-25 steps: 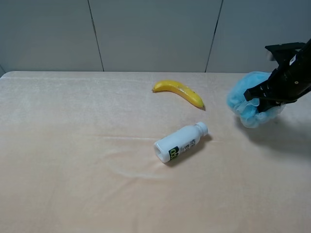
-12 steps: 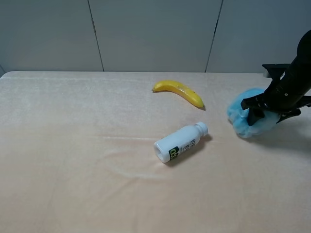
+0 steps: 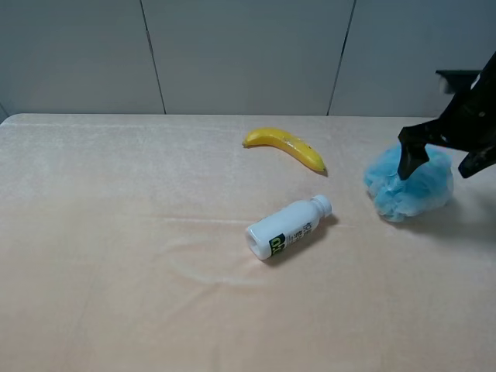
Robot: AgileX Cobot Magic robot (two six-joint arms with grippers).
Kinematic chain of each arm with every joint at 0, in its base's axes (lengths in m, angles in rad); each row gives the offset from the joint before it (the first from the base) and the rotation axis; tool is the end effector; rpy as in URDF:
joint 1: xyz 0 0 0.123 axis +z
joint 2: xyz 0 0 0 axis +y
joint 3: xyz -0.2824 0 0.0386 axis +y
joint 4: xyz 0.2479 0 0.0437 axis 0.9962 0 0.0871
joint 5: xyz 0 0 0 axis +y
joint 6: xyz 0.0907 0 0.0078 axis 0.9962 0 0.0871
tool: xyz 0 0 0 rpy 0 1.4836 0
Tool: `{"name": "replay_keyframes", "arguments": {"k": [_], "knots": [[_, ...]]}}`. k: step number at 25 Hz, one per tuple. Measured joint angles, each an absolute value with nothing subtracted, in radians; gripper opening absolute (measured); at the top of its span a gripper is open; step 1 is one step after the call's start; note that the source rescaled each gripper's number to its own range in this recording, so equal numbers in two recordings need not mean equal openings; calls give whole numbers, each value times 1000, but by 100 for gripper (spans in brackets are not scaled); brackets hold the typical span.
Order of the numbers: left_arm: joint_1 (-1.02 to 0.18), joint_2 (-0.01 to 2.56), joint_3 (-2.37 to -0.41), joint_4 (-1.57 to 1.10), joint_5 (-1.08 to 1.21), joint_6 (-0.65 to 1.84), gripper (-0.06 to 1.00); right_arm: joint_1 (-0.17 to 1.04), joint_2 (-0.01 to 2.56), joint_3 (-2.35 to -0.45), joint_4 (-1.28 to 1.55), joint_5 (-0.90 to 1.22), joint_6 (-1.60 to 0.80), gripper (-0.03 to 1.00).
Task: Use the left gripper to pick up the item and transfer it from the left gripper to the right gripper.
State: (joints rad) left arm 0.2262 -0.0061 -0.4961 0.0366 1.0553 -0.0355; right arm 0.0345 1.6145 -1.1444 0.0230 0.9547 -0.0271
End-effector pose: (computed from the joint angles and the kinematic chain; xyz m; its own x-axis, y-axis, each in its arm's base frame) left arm -0.0056 0.0017 0.2765 -0.4331 -0.1176 -0.8937 -0.2595 0.9657 -0.0013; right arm 0.3124 0.0125 0.2415 -0.9717 -0.0474 -0.2314 -0.0522 0.9985 0.0151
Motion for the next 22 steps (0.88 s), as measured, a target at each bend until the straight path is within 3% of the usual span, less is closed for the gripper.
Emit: {"name": "replay_keyframes", "arguments": {"k": [12, 22], "knots": [[226, -6, -496, 37, 1055, -35, 99, 34, 1255, -1153, 27, 1198, -27, 100], [226, -6, -496, 37, 1055, -35, 99, 34, 888, -889, 28, 1176, -27, 100]]}}
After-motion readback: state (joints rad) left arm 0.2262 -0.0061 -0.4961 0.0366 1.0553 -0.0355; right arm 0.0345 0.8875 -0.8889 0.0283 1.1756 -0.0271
